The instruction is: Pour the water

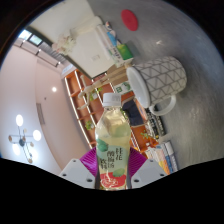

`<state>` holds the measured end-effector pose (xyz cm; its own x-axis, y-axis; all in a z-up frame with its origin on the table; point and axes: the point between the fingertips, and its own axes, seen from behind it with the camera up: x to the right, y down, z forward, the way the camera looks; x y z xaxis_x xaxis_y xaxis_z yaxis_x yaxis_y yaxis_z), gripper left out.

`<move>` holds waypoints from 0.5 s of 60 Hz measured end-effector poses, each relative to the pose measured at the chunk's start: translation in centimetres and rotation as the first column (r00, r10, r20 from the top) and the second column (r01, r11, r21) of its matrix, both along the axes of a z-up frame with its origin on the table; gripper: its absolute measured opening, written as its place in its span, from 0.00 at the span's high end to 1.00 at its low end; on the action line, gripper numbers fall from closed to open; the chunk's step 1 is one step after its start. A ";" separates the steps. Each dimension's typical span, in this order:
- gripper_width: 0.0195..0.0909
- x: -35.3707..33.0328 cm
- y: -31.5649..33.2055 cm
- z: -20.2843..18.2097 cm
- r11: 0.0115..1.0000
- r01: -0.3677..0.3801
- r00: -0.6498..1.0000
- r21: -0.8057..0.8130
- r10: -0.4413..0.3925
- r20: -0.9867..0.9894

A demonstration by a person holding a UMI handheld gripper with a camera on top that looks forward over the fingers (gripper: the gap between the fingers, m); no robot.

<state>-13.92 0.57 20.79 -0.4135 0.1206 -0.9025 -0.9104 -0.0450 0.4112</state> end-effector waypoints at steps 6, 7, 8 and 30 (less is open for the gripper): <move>0.76 -1.0 -0.7 2.0 1.000 -0.016 0.960 0.009 0.013 0.279; 0.75 -0.5 0.1 2.3 1.000 -0.017 0.940 -0.001 0.016 0.341; 0.75 -0.3 0.3 2.5 1.000 -0.015 0.914 -0.008 0.017 0.406; 0.75 14.9 -0.6 3.7 0.926 0.375 -0.170 -0.031 0.101 0.980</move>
